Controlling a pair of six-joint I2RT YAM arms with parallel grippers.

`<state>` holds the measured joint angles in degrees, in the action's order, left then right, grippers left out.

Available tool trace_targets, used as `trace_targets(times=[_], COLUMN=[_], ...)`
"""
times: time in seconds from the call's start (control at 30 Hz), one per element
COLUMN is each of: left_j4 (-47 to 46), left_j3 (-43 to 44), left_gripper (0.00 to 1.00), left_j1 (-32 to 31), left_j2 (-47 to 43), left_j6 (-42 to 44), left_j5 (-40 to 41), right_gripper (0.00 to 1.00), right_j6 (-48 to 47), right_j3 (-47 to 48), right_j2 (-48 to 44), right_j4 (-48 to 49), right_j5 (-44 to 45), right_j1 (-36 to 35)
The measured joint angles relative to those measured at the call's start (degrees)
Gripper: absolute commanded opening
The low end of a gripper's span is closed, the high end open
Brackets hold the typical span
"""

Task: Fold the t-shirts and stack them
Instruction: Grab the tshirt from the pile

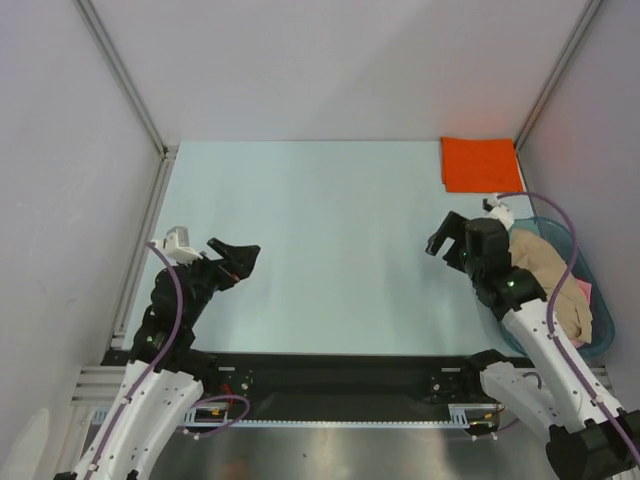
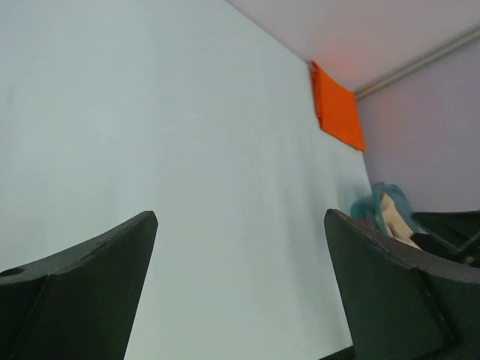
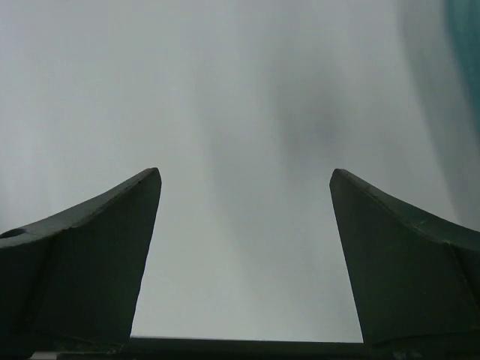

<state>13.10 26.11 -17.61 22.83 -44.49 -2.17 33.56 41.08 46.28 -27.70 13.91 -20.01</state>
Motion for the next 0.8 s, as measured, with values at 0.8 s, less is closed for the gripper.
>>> trace_targets(times=[0.8], left_j4=[9.20], left_j3=[7.32], left_gripper=[0.98], left_j1=[-3.50], left_j2=[1.99], left_j6=[7.17], left_j5=[-18.14], right_gripper=[0.62], right_j6=[-6.16], right_j3=[11.04], right_j2=[21.07], right_j4=[-19.21], right_j5=[6.47], right_j1=[28.17])
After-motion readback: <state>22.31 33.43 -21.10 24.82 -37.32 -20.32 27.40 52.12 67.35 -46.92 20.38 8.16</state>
